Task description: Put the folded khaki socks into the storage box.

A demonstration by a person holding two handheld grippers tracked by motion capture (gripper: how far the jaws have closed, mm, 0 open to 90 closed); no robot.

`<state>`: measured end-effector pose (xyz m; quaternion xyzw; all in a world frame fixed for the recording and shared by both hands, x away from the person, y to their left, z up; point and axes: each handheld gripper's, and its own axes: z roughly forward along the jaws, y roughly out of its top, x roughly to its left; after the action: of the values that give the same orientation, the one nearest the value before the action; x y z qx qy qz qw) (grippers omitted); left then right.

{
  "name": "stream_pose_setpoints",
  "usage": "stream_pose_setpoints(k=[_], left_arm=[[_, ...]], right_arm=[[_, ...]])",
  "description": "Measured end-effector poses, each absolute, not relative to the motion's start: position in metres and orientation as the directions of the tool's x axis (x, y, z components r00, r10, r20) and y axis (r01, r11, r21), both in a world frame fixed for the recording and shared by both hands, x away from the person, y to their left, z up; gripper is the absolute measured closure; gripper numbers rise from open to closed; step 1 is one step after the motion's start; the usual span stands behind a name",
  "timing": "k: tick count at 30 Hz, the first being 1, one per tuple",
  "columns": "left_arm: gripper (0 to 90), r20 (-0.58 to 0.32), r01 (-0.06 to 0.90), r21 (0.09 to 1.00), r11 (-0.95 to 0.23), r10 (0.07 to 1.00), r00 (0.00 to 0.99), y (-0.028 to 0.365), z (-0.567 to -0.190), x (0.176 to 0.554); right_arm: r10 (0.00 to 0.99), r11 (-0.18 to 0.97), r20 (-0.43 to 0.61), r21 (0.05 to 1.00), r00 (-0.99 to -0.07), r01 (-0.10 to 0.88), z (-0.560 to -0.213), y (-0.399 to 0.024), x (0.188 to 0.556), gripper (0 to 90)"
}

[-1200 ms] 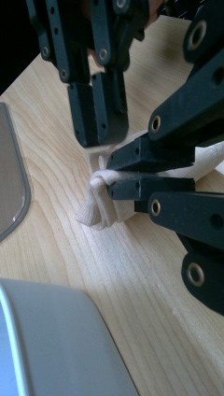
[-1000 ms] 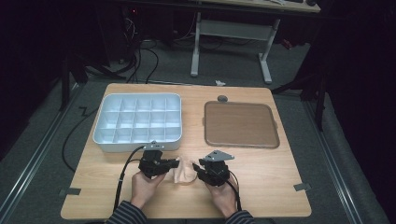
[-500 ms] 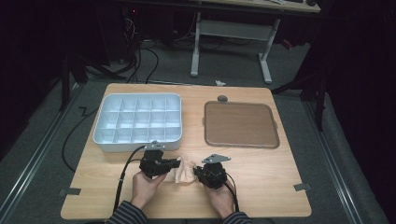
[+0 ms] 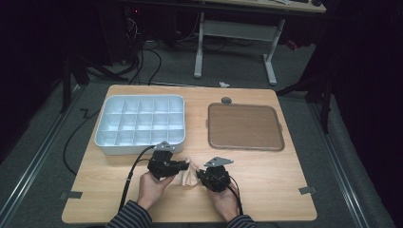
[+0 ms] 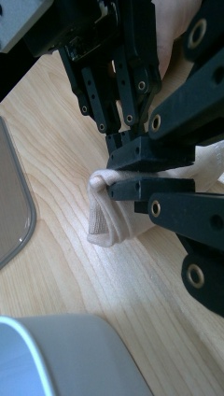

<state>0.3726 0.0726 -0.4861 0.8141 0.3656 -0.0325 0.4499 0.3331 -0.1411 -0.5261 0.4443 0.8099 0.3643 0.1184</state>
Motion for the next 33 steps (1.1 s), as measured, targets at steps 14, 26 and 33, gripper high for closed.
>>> stream_pose_setpoints(k=[14, 26, 33], left_arm=[[85.0, -0.360, 0.599, 0.718, -0.356, 0.547, 0.756, 0.058, -0.485, 0.378], [84.7, -0.347, 0.613, 0.691, -0.383, 0.567, 0.747, 0.052, -0.497, 0.386], [84.4, -0.351, 0.622, 0.686, -0.377, 0.577, 0.737, 0.053, -0.506, 0.387]], right_arm=[[0.798, 0.343, 0.137, 0.698, -0.588, 0.629, -0.527, -0.141, 0.334, 83.2], [0.797, 0.347, 0.131, 0.699, -0.589, 0.625, -0.527, -0.140, 0.335, 82.2], [0.797, 0.341, 0.127, 0.712, -0.591, 0.614, -0.523, -0.142, 0.330, 76.2]])
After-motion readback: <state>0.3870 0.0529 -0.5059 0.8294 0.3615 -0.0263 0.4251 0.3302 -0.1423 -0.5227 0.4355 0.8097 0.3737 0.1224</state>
